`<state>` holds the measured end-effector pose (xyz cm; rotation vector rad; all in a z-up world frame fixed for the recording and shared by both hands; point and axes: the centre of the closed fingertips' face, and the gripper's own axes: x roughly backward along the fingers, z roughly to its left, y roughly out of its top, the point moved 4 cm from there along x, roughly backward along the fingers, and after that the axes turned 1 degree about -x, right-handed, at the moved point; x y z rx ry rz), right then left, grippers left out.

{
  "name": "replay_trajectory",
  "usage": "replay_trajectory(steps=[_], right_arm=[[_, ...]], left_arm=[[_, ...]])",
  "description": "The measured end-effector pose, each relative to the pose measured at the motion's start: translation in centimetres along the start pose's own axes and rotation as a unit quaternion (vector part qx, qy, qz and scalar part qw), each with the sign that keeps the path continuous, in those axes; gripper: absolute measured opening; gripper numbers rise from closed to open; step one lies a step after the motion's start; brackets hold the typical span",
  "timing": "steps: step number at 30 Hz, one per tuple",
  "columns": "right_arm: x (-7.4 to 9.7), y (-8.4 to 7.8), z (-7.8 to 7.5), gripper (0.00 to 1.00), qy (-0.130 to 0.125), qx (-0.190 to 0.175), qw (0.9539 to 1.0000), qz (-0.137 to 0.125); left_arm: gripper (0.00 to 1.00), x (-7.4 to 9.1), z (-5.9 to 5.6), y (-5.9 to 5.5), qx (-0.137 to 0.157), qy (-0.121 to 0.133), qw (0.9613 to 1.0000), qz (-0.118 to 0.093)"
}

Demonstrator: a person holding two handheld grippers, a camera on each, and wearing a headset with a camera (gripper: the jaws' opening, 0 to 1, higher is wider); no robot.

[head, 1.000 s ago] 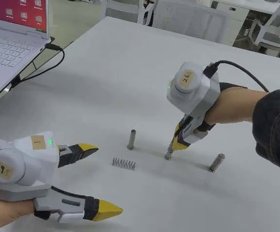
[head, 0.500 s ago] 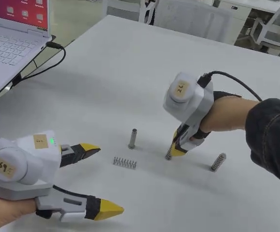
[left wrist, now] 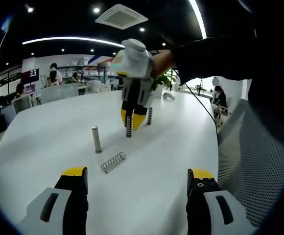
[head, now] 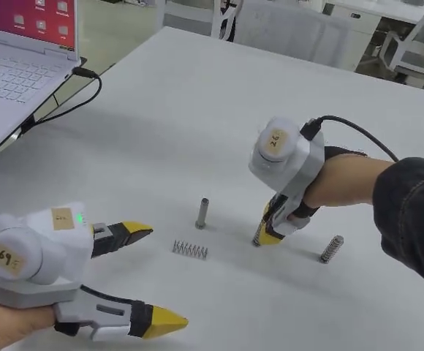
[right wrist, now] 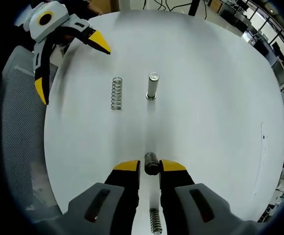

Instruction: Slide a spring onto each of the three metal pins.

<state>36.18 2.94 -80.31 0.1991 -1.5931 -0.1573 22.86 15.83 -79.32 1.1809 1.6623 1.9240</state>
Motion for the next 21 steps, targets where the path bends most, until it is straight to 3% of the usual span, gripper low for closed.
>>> replay_trajectory(steps=[21], right_arm=[[0.8, -2.3, 0.8, 0.16, -0.002, -0.030, 0.9995, -0.007]], left_arm=[[0.80, 0.0, -0.2, 0.2, -0.002, -0.003, 1.0000, -0.002]])
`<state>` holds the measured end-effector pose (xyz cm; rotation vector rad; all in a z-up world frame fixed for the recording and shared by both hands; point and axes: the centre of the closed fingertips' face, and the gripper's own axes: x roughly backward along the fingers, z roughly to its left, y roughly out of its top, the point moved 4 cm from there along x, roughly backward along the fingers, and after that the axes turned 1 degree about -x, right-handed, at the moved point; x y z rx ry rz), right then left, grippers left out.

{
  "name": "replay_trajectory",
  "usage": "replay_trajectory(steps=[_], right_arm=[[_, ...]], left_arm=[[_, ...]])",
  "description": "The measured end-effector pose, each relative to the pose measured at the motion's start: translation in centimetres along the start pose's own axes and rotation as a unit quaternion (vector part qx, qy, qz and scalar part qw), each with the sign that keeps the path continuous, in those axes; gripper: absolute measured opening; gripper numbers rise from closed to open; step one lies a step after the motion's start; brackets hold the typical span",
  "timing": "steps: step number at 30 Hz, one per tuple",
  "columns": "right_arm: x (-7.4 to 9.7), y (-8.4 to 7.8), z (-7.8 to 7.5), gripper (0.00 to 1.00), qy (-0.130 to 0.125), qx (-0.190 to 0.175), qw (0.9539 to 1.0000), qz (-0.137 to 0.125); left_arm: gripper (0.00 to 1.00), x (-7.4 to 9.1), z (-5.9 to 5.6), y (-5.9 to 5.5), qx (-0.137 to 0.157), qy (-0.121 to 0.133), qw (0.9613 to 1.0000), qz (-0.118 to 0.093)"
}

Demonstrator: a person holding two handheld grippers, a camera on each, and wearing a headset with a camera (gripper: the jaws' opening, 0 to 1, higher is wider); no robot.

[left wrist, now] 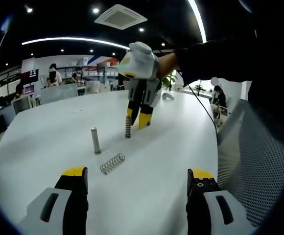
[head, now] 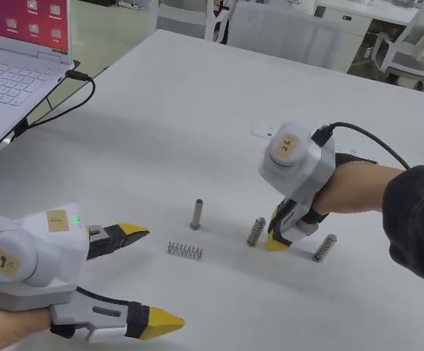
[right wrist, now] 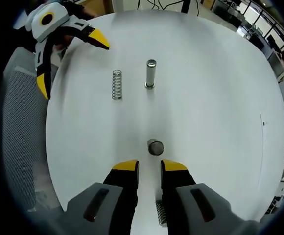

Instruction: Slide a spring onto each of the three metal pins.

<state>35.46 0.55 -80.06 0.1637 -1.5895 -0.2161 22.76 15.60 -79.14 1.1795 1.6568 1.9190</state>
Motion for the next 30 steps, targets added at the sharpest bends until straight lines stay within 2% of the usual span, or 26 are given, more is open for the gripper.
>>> replay_trajectory(steps=[15, 23, 30], right_arm=[[0.1, -0.7, 2.6, 0.16, 0.007, -0.004, 1.0000, -0.004], [-0.1, -0.3, 4.4, 0.16, 0.014, 0.005, 0.9999, -0.006], [-0.1, 1.2, 5.7, 0.16, 0.020, 0.022, 0.9994, -0.016]], left_arm=[[0.80, -0.2, 0.1, -0.1, -0.004, -0.003, 1.0000, 0.001], [0.80, -0.2, -0.2, 0.0, -0.007, -0.005, 1.0000, 0.003], [0.79, 0.0, -0.4, 0.0, -0.009, -0.003, 0.9999, 0.005]])
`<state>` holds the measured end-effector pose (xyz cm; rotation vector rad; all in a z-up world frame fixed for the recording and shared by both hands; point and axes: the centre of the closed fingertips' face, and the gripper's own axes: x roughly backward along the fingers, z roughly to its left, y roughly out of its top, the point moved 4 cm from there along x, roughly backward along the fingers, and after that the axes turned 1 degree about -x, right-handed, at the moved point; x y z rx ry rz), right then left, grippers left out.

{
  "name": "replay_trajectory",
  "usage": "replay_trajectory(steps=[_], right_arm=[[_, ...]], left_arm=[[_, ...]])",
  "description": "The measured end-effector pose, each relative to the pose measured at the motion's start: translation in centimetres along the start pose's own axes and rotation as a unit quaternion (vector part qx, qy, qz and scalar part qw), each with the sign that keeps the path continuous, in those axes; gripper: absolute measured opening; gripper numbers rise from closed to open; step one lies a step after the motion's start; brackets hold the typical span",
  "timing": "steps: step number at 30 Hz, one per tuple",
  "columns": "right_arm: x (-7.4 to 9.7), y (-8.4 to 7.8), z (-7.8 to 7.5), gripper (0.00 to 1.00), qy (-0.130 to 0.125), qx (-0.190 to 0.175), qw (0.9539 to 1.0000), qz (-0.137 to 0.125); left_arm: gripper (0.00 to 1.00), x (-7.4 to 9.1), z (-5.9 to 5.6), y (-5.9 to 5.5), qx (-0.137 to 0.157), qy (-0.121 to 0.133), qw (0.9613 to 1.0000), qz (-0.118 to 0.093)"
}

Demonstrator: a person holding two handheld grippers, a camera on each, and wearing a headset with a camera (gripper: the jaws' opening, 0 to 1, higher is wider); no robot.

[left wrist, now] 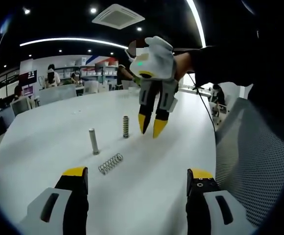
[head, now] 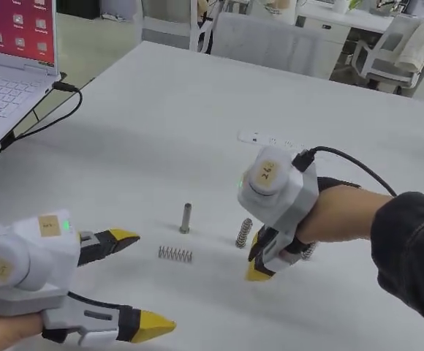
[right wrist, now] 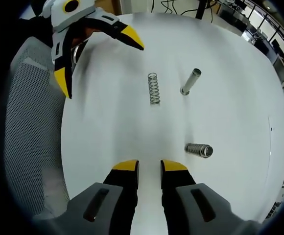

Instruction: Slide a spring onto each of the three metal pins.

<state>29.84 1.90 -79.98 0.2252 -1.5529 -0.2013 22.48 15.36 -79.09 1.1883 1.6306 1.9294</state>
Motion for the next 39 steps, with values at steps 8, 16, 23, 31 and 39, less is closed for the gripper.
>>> replay_trajectory(steps=[8, 16, 23, 31, 39], right_arm=[[0.0, 2.2, 0.5, 0.15, 0.001, 0.016, 0.9997, -0.018], [-0.2, 4.4, 0.5, 0.15, -0.004, 0.036, 0.9988, -0.032], [-0.8, 6.0, 0.1, 0.15, -0.005, 0.045, 0.9981, -0.042], [-2.0, 7.0, -0.7, 0.15, 0.000, 0.049, 0.9977, -0.046], [-3.2, 7.3, -1.1, 0.15, 0.009, 0.047, 0.9980, -0.042]], left_arm=[[0.79, 0.3, 0.0, 0.1, -0.002, 0.003, 1.0000, -0.001], [0.79, 0.6, 0.1, 0.0, -0.003, 0.005, 1.0000, 0.001], [0.79, 0.9, 0.3, -0.2, -0.001, 0.006, 1.0000, 0.004], [0.78, 1.2, 0.7, -0.6, 0.003, 0.012, 0.9999, 0.007], [0.78, 1.1, 0.7, -1.0, 0.009, 0.011, 0.9998, 0.009]])
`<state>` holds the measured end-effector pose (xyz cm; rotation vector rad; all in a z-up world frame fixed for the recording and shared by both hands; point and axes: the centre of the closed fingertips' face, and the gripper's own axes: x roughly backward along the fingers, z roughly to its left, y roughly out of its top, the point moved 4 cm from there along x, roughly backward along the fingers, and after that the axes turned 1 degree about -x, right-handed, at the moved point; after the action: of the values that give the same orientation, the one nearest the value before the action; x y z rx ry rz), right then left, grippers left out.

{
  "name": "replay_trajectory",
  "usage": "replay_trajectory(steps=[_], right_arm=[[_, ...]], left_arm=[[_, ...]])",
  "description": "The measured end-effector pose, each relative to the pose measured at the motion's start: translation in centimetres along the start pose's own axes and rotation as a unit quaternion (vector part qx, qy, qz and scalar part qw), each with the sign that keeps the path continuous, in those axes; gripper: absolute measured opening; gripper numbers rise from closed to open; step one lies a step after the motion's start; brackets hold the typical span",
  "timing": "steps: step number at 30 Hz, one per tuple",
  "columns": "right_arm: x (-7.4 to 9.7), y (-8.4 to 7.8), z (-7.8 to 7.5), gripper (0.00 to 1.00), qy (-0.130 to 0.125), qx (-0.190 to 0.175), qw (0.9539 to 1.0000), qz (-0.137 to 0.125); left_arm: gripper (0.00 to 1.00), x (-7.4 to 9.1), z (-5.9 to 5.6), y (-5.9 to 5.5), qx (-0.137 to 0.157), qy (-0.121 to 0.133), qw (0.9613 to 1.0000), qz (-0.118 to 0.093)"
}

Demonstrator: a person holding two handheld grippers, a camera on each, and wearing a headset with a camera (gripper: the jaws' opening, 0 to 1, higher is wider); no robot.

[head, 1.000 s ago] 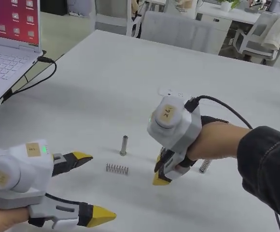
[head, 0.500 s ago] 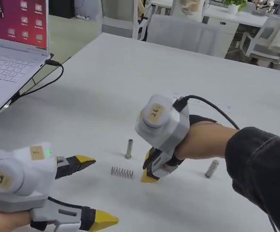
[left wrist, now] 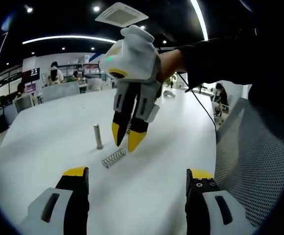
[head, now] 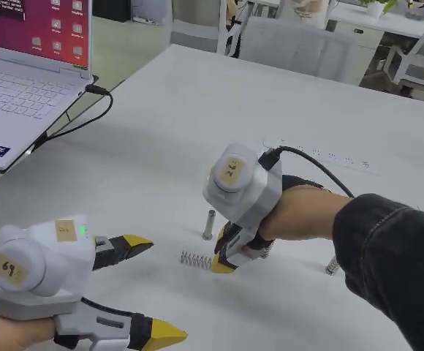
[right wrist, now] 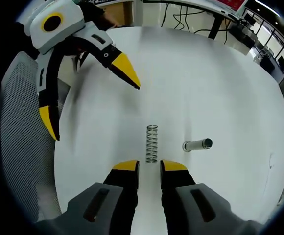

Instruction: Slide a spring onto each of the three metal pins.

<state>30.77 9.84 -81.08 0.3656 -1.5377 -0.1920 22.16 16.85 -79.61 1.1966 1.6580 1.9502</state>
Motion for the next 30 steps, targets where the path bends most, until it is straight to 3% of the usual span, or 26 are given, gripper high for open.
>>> replay_trajectory(steps=[18, 30], right_arm=[[-1.4, -0.1, 0.0, 0.13, 0.005, 0.018, 0.9997, 0.014], [-1.3, -0.1, -0.1, 0.08, -0.004, 0.031, 0.9994, 0.016]], left_arm=[[0.77, -0.4, 0.1, -0.3, 0.007, -0.001, 1.0000, 0.002], [0.77, -0.2, 0.0, -0.2, 0.005, 0.000, 1.0000, 0.001]])
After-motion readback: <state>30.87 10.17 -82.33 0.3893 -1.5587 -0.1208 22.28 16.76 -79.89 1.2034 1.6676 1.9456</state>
